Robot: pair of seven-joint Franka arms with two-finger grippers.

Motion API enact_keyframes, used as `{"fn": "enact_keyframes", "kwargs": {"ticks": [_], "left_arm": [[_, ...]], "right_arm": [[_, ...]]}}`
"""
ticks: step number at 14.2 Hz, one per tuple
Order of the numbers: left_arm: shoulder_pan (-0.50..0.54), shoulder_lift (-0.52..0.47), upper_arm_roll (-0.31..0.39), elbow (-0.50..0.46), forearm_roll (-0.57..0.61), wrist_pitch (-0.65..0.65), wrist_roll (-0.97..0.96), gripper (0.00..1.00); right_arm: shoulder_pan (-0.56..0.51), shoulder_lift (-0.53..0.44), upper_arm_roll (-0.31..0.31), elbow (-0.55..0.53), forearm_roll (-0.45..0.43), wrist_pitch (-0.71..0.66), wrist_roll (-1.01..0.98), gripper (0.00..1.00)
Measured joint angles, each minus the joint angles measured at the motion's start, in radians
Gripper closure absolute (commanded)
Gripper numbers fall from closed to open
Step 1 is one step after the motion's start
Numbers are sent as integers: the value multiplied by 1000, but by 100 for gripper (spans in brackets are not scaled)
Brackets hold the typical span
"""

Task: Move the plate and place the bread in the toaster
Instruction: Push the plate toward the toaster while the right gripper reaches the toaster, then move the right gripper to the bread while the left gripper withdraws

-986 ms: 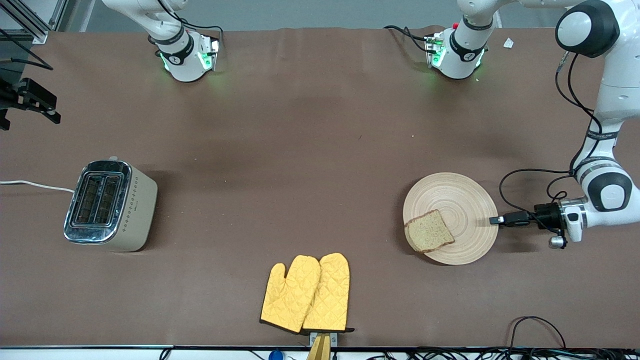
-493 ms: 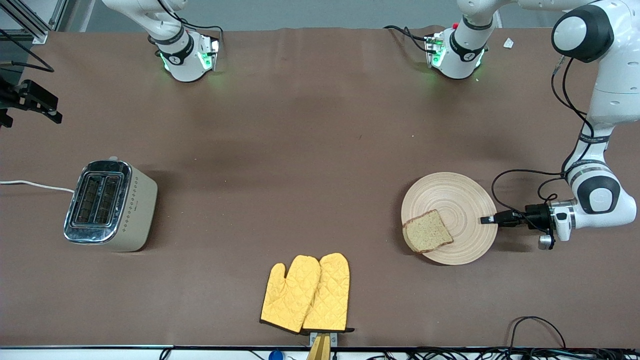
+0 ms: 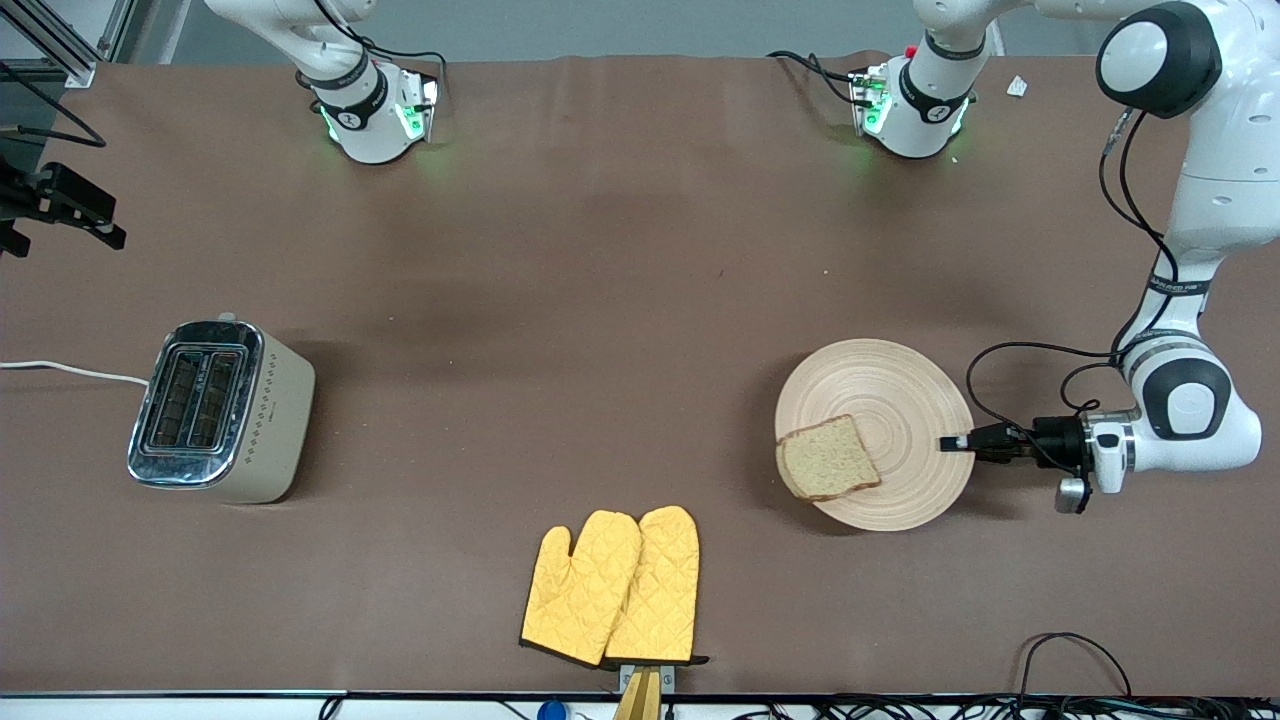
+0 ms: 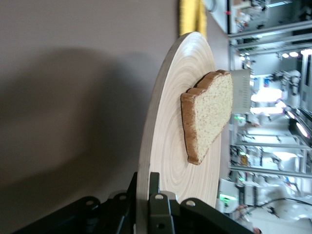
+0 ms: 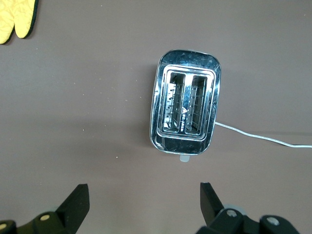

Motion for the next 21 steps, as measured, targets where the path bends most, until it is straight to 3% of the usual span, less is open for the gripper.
{"fn": "enact_keyframes", "kwargs": {"ticks": [2, 4, 7, 10, 13, 14, 15, 16, 17, 21], "left_arm": [[-65, -8, -57, 0, 0, 37, -33, 100], [-190, -8, -72, -4, -4, 133, -64, 100], [-380, -6, -71, -40, -142, 302, -96, 100], [-506, -1, -71, -93, -253, 458, -92, 100], [-557, 11, -70, -129, -321, 537, -24, 99], [-563, 16, -70, -137, -346, 548, 8, 94], [-566, 19, -70, -145, -361, 552, 29, 80], [-567, 20, -70, -151, -367, 553, 38, 24], [-567, 21, -70, -152, -373, 553, 39, 1], [-553, 12, -70, -148, -393, 575, 15, 0]], "right_arm": [[1, 1, 3, -4, 8, -3, 0, 0], [6, 3, 8, -15, 45, 0, 0, 0], [12, 25, 14, -34, 80, 17, 26, 0], [32, 105, 16, -48, 105, 104, 29, 0], [78, 200, 18, -49, 106, 223, 43, 0], [93, 230, 18, -50, 107, 260, 53, 0], [108, 260, 18, -50, 107, 294, 61, 0], [123, 287, 19, -50, 108, 327, 68, 0], [139, 312, 19, -50, 114, 360, 71, 0], [226, 427, 22, -52, 134, 518, 77, 0]]}}
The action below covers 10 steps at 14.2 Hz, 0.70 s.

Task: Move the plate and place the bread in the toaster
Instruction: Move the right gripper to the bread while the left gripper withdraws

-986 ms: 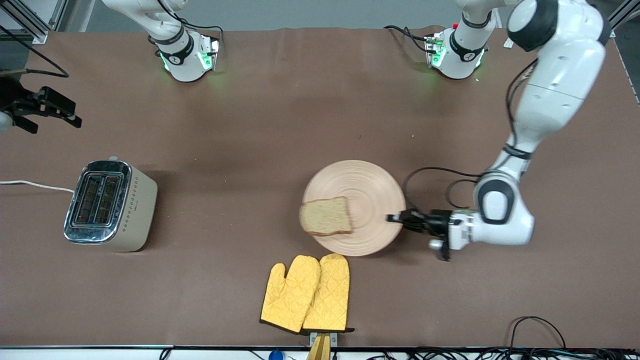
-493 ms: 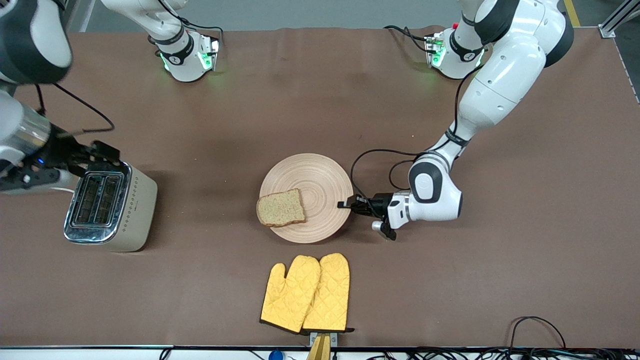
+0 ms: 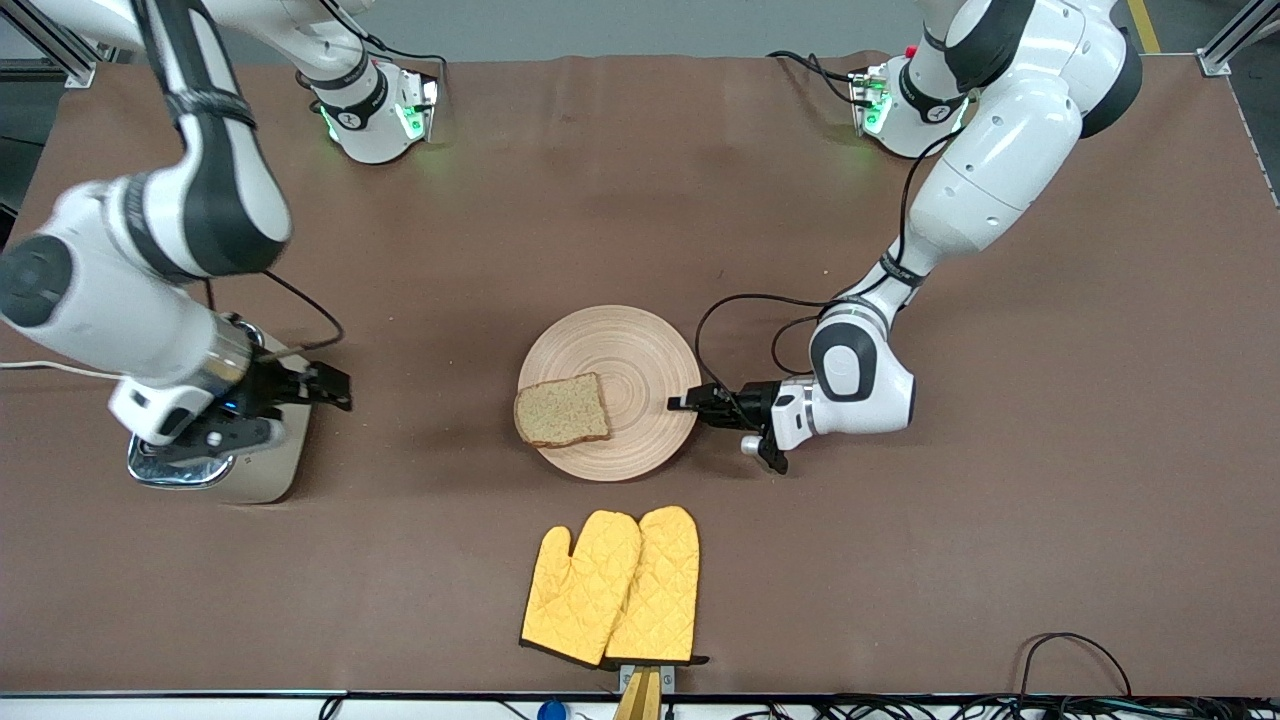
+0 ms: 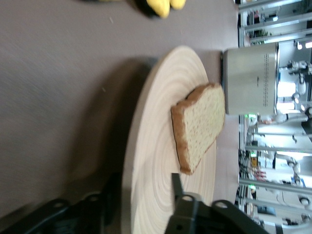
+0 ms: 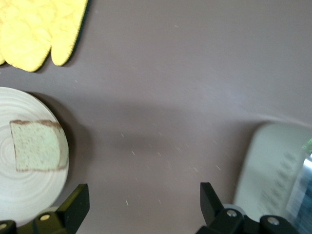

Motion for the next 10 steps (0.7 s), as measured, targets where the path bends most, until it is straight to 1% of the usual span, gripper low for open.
{"fn": "enact_keyframes", "kwargs": {"ticks": [2, 3, 4, 5, 7, 10], "left_arm": [[32, -28, 8, 12, 6, 16, -79, 0], [61, -58, 14, 17, 34, 18, -145, 0], [101, -97, 16, 20, 87, 17, -225, 0], [149, -140, 16, 21, 163, 15, -312, 0], [239, -209, 15, 31, 312, -17, -444, 0], [317, -292, 16, 62, 460, -143, -598, 0]], "right_arm": [[59, 67, 5, 0, 8, 99, 6, 0], [87, 98, 7, 0, 23, 141, 10, 0], [113, 128, 7, 0, 45, 178, 11, 0], [134, 158, 7, 0, 56, 207, 11, 0], [162, 211, 8, 1, 59, 249, 10, 0], [196, 270, 8, 3, 62, 307, 9, 0]]}}
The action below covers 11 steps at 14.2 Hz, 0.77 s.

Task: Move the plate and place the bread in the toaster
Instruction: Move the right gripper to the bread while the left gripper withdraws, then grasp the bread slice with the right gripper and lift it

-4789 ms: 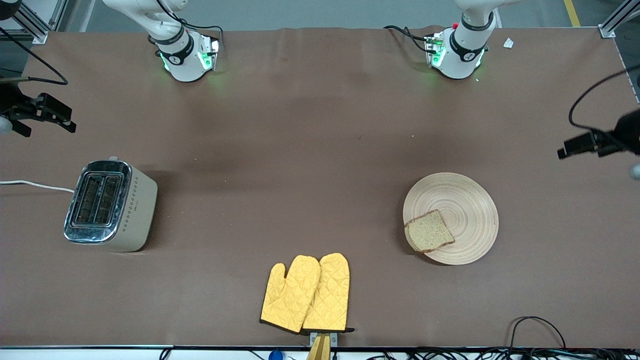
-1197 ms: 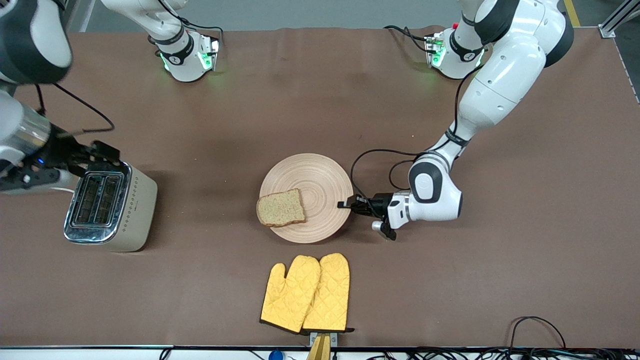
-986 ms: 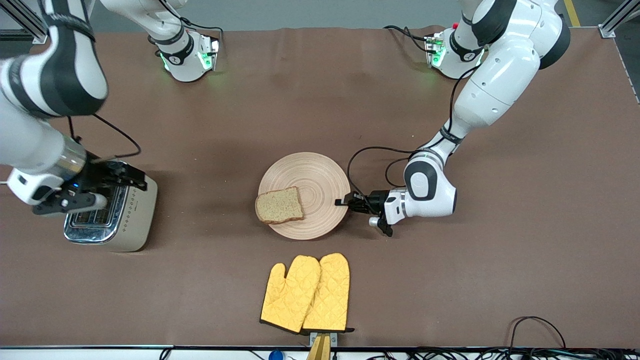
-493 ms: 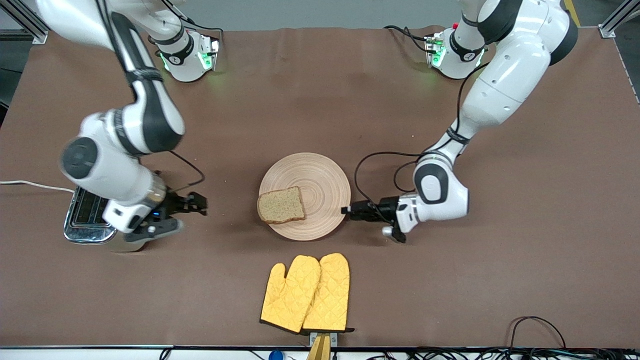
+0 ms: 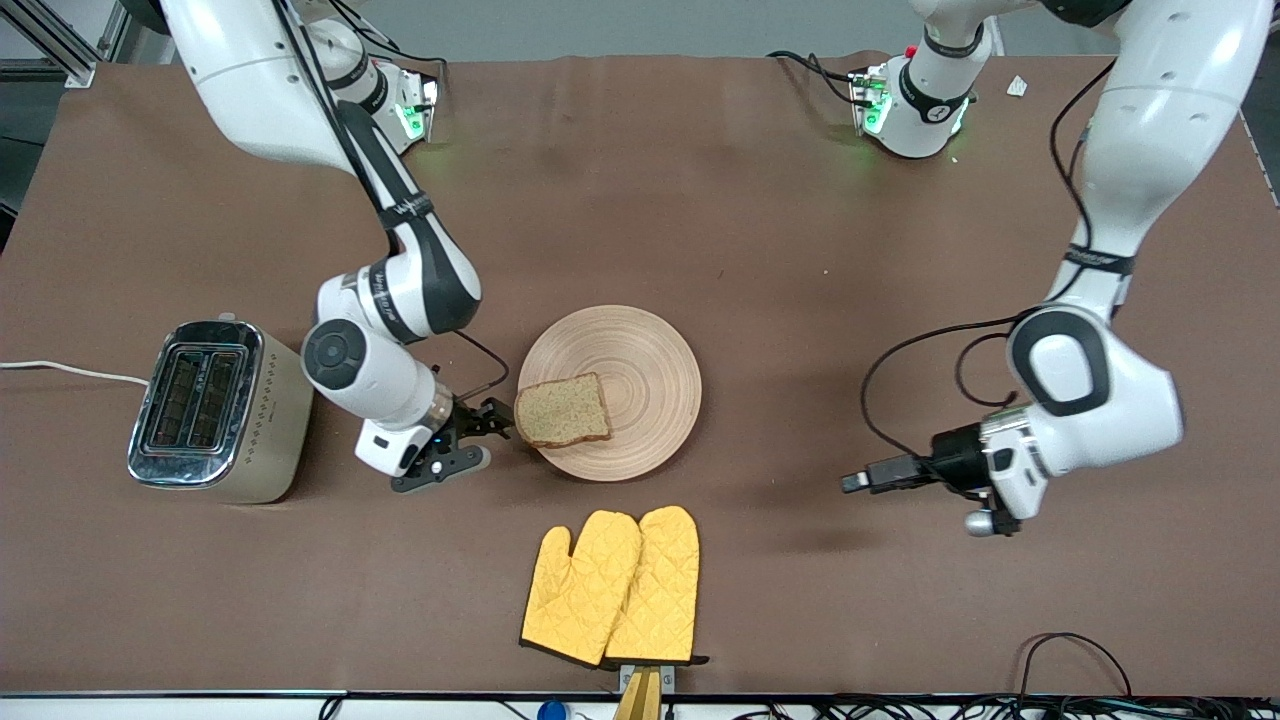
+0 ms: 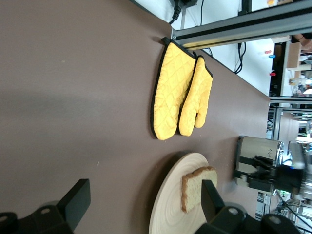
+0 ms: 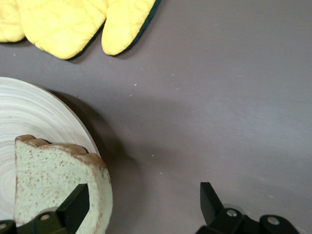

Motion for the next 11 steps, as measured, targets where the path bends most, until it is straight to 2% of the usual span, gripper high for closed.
{"fn": "enact_keyframes", "kwargs": {"ticks": [2, 3, 5, 7, 8, 11], "left_arm": [[33, -77, 0, 12, 128, -126, -130, 0], [42, -124, 0, 17, 206, -188, -206, 0], [43, -227, -4, 20, 381, -297, -367, 0], [32, -330, -3, 19, 496, -389, -462, 0], [20, -375, 12, 17, 539, -435, -478, 0], [-63, -495, 128, 11, 676, -560, -483, 0]], "right_arm": [[14, 20, 0, 2, 2, 16, 0, 6], [19, 23, 0, 2, 3, 16, 0, 13], [30, 25, 0, 1, 4, 12, 0, 21], [36, 25, 0, 0, 6, 9, 0, 28], [37, 25, 1, 0, 6, 8, 0, 30], [48, 26, 13, -12, 7, 4, 1, 36]]}}
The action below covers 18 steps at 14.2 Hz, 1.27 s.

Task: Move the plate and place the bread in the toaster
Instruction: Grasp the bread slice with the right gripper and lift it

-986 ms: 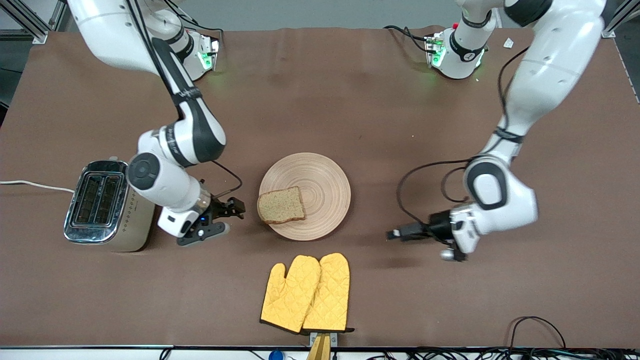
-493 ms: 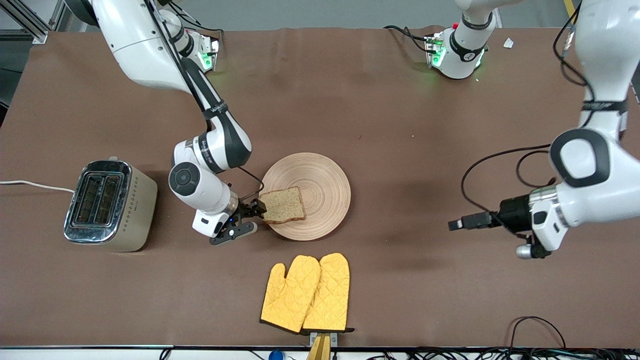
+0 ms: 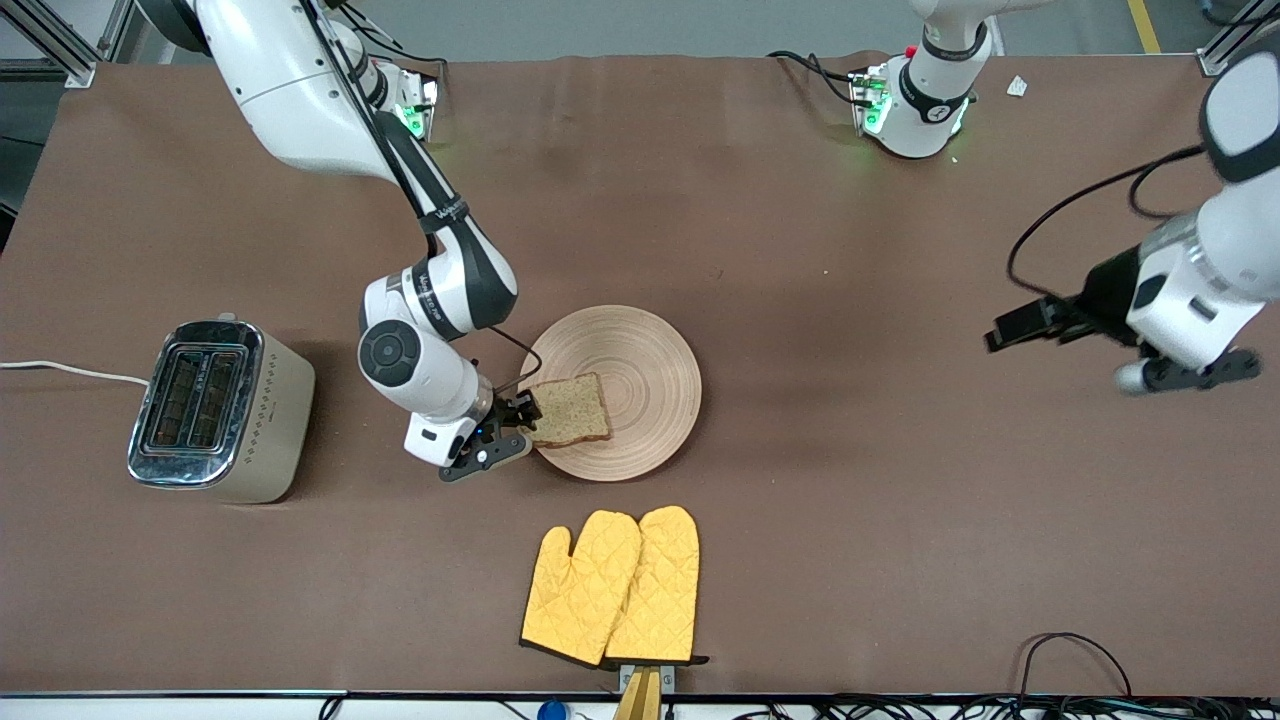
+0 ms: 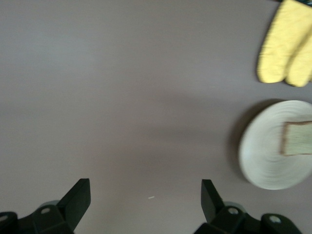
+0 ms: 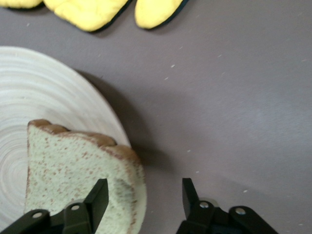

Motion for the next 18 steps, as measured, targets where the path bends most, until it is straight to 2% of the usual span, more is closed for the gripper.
{"fn": "enact_keyframes", "kwargs": {"ticks": [2, 4, 9, 12, 13, 18], "left_arm": [[-24, -63, 29, -1, 93, -50, 6, 0], [-64, -109, 55, -4, 180, -86, 33, 0], [-69, -133, 72, -14, 211, -101, 79, 0], [-69, -133, 74, -2, 211, -100, 93, 0], [-69, -133, 75, 3, 211, -100, 99, 0], [-68, -133, 75, 7, 211, -101, 103, 0]], "right_arm": [[8, 0, 1, -7, 1, 0, 5, 37], [11, 0, 2, -8, 1, 1, 6, 46], [12, 0, 2, -14, 2, 4, 7, 67], [12, 0, 3, -22, 4, 15, 9, 96], [12, 0, 2, -23, 5, 15, 11, 100], [12, -2, 2, -24, 8, 16, 32, 100]]}}
